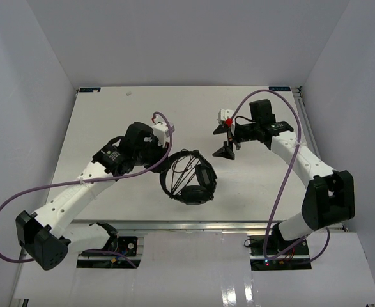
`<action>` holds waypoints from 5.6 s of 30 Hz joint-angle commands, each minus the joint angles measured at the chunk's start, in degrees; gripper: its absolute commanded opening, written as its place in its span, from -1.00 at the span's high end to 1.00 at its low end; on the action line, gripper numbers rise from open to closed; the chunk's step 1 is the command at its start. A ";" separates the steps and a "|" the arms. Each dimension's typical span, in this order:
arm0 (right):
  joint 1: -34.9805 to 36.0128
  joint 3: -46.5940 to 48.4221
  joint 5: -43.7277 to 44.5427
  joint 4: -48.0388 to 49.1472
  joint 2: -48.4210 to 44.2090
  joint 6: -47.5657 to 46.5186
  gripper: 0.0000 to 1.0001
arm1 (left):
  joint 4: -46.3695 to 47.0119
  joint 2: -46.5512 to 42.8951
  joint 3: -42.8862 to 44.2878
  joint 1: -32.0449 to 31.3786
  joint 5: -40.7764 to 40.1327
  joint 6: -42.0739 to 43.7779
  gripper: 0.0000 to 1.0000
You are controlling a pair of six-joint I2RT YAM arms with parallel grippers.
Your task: Wrap the headphones
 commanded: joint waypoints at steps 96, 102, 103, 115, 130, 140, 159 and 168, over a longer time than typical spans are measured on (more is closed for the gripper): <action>5.57 -18.22 -12.61 74.17 8.49 66.37 0.61 | -11.35 -1.59 32.47 -0.34 -5.27 -15.32 1.00; 6.96 -19.35 -13.09 82.00 11.07 72.87 0.42 | -11.61 0.44 36.50 -0.34 -6.45 -17.14 1.00; 7.14 -19.47 -13.16 83.51 11.42 73.83 0.41 | -11.50 0.84 37.13 -0.34 -6.37 -17.34 1.00; 7.32 -19.67 -12.70 89.59 12.23 78.66 0.59 | -9.09 4.70 42.75 -0.34 -7.11 -18.99 1.00; 6.79 -23.85 -11.76 81.67 5.87 71.75 0.45 | -2.91 -0.11 39.25 -0.34 -17.28 -23.72 1.00; 6.85 -22.51 -9.47 69.43 1.18 63.47 0.85 | -1.38 -3.01 34.32 -0.25 -22.17 -27.14 1.00; 25.06 -9.20 35.17 -11.00 -18.56 -16.80 0.85 | 16.43 -2.83 17.11 -0.25 -40.27 -40.18 1.00; 39.81 2.27 66.29 -20.74 -20.77 -25.34 0.85 | 16.37 0.89 10.74 -0.16 -41.42 -38.33 1.00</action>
